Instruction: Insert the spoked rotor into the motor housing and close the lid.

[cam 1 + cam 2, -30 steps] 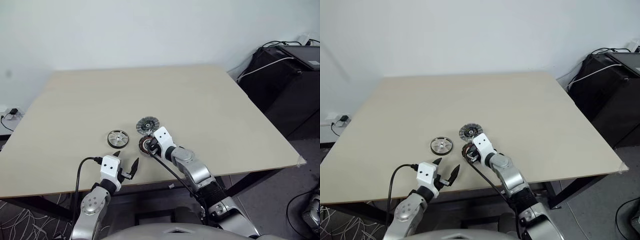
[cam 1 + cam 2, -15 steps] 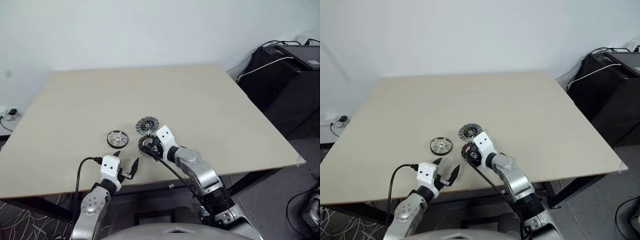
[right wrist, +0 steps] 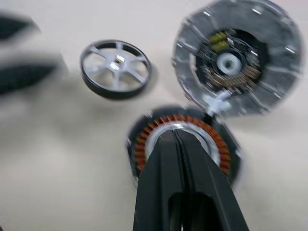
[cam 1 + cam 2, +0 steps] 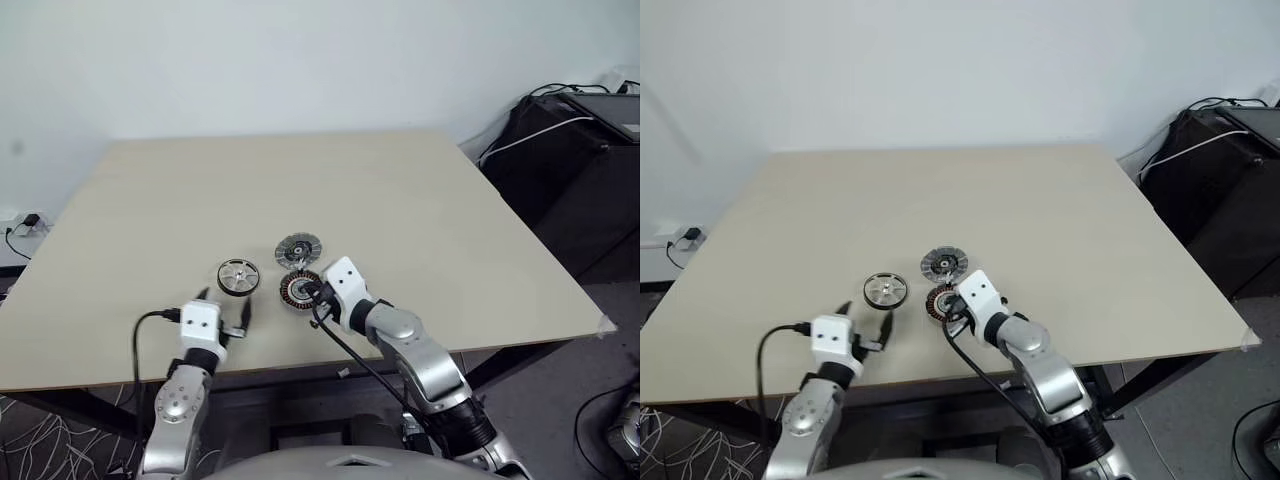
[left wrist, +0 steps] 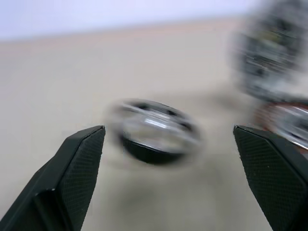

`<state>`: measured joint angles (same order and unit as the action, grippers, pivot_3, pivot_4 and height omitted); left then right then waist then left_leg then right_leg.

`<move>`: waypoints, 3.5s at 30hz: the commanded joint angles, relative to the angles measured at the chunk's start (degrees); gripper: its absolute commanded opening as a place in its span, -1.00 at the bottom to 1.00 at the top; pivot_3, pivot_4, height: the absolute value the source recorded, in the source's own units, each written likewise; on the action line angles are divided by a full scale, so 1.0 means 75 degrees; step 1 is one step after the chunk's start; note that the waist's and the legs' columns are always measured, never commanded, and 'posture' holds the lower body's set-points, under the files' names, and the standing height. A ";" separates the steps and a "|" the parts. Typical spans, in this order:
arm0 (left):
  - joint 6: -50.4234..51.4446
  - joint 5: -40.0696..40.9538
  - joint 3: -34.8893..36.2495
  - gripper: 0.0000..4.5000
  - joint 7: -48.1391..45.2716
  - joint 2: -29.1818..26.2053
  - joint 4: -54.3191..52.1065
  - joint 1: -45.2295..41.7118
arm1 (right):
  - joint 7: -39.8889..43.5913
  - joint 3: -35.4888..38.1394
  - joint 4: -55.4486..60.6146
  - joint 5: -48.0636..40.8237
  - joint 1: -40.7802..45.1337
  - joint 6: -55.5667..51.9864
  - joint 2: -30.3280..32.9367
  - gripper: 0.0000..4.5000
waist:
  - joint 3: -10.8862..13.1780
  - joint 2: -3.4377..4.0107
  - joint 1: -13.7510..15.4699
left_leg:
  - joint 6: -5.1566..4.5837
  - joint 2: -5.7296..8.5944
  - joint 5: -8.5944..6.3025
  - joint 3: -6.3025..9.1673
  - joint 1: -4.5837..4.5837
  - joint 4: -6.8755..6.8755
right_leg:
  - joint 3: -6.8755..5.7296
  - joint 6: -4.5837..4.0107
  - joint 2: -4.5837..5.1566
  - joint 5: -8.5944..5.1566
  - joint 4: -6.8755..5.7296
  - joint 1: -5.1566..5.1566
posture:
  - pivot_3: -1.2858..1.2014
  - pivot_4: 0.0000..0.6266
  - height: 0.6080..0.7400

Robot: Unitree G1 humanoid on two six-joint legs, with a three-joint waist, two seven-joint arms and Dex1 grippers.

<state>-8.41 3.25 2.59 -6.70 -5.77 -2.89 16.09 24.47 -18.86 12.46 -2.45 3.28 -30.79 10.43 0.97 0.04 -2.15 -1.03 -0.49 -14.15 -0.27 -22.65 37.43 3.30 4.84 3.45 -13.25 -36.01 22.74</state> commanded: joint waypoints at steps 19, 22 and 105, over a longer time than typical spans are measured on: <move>0.4918 0.3715 0.1646 1.00 -0.1084 -0.0061 0.0328 -0.1856 | 0.0034 0.0742 0.1922 -0.0789 -0.1563 -0.0315 0.0703 -0.99 | 0.0035 -0.0070 0.0013 | -0.0001 0.0001 0.0001 0.0005 -0.0001 0.0007 | -0.0010 0.0000 -0.0007 0.0000 0.0003 -0.0007 | 0.03 -1.00 1.00; 0.5146 0.3848 0.1758 1.00 -0.0987 -0.0035 0.0506 -0.1972 | 0.0048 0.0836 0.2052 -0.0865 -0.1692 -0.0348 0.0787 -0.99 | 0.0035 -0.0073 0.0017 | -0.0001 0.0002 0.0001 0.0006 -0.0001 0.0007 | -0.0010 0.0000 -0.0006 0.0000 0.0003 -0.0009 | 0.03 -1.00 1.00; 0.6614 0.1777 -0.1820 -0.98 -0.1607 -0.1622 -0.1395 -0.3393 | 0.0008 0.0711 0.1884 -0.1051 -0.1844 -0.0144 0.0684 -1.00 | 0.0061 -0.0086 0.0106 | 0.0004 0.0008 -0.0001 0.0007 -0.0006 0.0011 | -0.0009 -0.0002 -0.0003 0.0001 0.0008 -0.0009 | 0.03 -1.00 1.00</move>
<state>43.15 18.38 -9.49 -17.73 -17.24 -13.52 -7.33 24.84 -13.65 25.55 -9.89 -11.29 -32.99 15.86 1.43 -0.60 -1.36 -1.02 -0.43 -14.15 -0.23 -22.70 37.51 3.25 4.82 3.43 -13.25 -35.94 22.68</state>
